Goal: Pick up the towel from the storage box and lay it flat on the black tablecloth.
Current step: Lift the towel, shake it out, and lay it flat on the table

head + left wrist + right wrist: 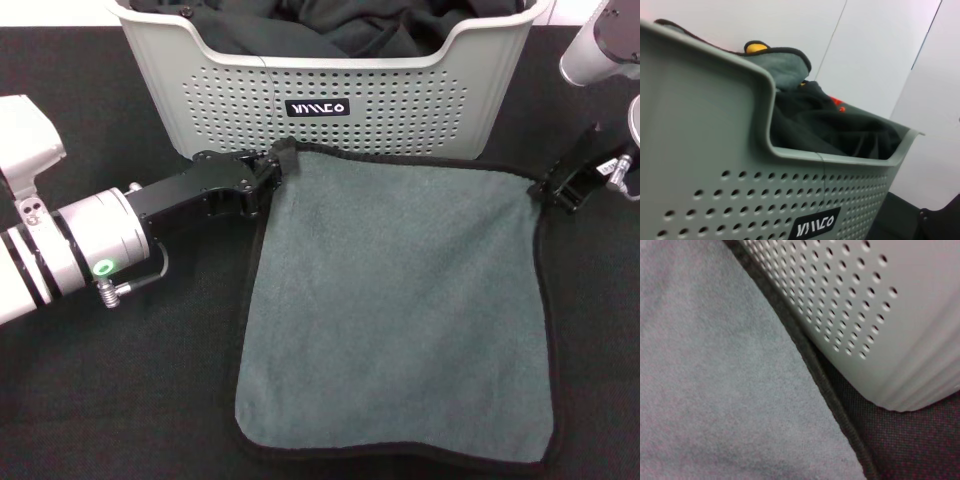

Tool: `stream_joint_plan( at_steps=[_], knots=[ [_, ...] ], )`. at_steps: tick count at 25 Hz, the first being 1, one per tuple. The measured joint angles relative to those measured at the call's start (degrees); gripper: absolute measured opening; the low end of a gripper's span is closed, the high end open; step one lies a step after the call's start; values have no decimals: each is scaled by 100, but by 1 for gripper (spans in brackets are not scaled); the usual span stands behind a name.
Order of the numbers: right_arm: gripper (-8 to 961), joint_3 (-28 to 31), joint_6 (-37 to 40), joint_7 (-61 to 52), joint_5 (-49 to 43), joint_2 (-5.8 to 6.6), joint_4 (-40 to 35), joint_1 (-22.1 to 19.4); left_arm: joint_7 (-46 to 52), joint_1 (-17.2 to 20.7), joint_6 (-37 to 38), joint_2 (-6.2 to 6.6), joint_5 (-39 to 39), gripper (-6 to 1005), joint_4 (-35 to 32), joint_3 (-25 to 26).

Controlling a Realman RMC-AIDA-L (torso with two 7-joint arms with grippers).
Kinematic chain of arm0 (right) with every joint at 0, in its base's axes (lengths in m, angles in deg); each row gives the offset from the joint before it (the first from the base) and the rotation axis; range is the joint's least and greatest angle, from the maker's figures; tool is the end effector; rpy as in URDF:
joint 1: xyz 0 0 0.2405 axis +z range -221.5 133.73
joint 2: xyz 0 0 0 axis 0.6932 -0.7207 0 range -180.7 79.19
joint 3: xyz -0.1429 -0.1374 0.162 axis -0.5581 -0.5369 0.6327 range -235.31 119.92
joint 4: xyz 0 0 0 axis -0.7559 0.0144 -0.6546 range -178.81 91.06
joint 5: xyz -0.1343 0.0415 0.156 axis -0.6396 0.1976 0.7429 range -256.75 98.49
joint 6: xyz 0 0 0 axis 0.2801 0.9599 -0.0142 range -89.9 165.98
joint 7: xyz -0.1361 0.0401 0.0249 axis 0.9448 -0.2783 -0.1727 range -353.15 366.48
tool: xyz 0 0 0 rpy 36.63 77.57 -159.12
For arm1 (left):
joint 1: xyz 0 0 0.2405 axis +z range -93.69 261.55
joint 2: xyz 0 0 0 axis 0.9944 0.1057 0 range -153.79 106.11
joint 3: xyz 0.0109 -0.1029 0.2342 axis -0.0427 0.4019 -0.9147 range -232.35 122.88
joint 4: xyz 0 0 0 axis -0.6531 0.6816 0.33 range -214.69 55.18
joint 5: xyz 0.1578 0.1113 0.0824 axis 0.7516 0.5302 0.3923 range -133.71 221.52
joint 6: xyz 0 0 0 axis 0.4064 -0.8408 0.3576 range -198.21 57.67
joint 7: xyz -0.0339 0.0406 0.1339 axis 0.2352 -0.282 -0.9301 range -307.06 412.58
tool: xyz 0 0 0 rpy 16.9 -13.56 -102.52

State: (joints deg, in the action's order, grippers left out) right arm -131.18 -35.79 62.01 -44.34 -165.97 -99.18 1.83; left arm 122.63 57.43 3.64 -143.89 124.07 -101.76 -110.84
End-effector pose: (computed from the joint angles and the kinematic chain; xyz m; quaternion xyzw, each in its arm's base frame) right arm 0.1872 0.4177 -0.0013 -0.9493 0.1916 -0.1583 0.1925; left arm -0.2723 0.3279 -0.0414 -0.8553 -0.3094 -0.3527 0.2199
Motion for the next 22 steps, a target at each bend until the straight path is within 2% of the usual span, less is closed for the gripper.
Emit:
stream_joint_plan(
  at_steps=[7,22],
  knots=[
    [39,-148,1,68,-193,-31,-37,2,-3,-4,62,0,-3,32,3,-2],
    [55,-117,667,3,-210,-40,26,-333,17,-32,15,15,-3,35,3,-1]
  ],
)
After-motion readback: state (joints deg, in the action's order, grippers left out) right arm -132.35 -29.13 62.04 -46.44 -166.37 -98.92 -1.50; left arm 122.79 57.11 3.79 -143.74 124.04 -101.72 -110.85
